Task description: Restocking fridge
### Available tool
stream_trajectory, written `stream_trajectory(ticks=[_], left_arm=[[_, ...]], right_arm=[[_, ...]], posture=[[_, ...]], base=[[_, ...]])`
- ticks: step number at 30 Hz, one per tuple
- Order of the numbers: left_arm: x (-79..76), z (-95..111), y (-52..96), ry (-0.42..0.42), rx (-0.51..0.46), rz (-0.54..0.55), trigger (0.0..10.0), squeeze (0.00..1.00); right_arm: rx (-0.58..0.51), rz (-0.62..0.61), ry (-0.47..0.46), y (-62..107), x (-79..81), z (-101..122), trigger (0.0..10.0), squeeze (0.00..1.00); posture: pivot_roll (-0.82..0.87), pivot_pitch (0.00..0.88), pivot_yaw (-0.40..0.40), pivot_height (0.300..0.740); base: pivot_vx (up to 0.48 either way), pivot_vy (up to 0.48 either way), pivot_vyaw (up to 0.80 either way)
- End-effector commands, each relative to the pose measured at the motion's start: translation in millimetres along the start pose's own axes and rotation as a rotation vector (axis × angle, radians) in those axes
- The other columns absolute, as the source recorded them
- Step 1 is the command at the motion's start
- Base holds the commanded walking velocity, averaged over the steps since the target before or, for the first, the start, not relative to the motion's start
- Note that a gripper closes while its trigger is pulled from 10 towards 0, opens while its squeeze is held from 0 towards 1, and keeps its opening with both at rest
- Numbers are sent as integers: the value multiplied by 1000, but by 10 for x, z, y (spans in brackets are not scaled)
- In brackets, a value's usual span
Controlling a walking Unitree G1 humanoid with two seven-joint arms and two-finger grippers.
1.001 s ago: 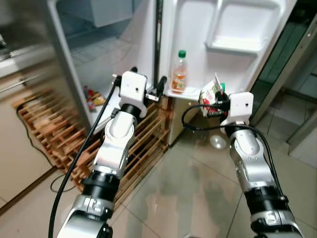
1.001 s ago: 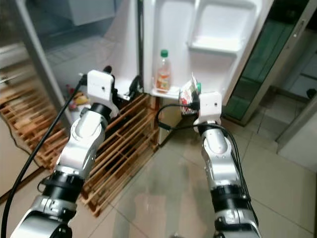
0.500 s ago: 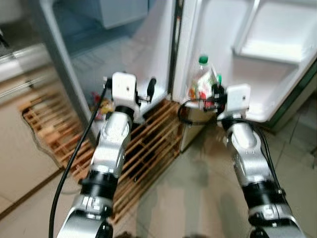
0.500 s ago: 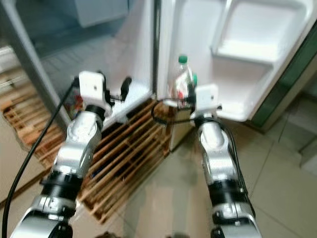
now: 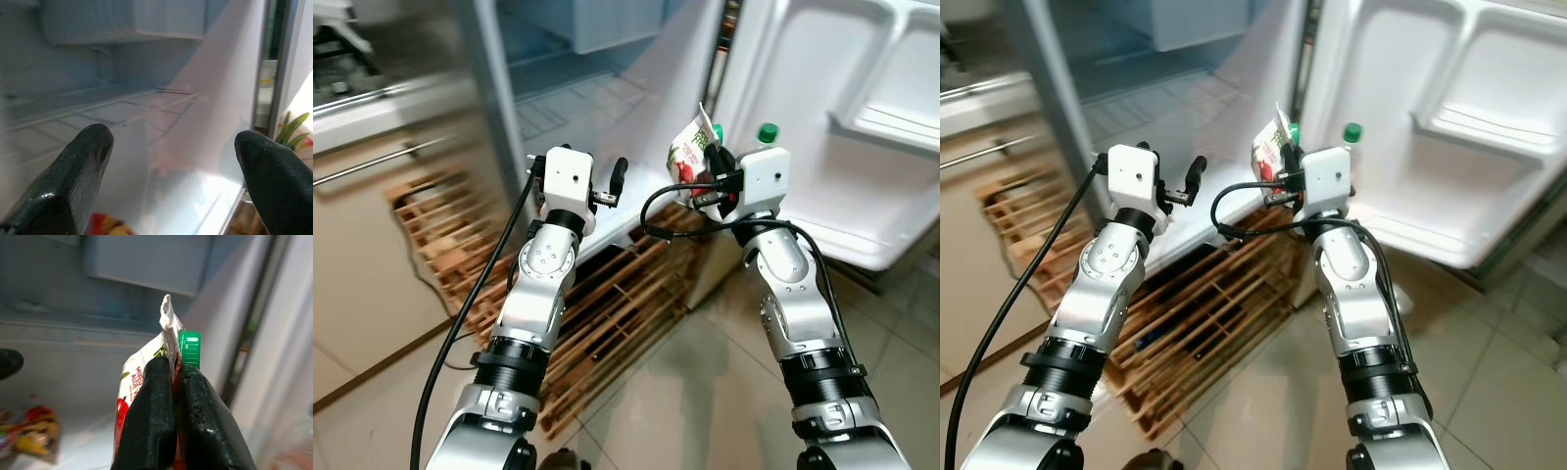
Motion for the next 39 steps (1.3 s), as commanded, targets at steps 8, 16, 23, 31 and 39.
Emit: stream_trajectory(ticks=[8, 16, 23, 31, 39], left_arm=[[-64, 8, 39, -3, 3, -5, 10000, 0], [-75, -19, 47, 10, 15, 1, 10000, 0], [-24, -25, 41, -3, 27, 14, 10000, 0], [-59, 9, 42, -37, 9, -20, 10000, 0], [-150, 39, 98, -6, -17, -78, 10000, 0]], right_arm=[[37, -18, -25, -58, -91, -46, 0, 0], [35, -14, -14, -77, -96, -46, 0, 0], [51, -5, -12, -78, -30, -110, 0, 0], [50, -23, 3, -111, -57, -100, 0, 0], [47, -49, -2, -111, -96, -108, 0, 0]], posture=[[10, 0, -29, 740], [4, 0, -29, 740], [8, 0, -27, 740], [14, 0, -28, 740], [18, 0, -33, 740]], base=[[0, -420, 620], [0, 0, 610], [40, 0, 600], [0, 0, 438], [242, -339, 0]])
Point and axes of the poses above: a point about 5 cm out from each wrist's last joint towards the gripper, its own y axis pointing back from the gripper into the wrist, its own z axis along the axis of the wrist's last joint, x = y × z, the point moved 3 cm from there along -y, pointing out of the wrist towards the gripper, and after that the axes turned 3 degrees about y, right-handed, at the moved point
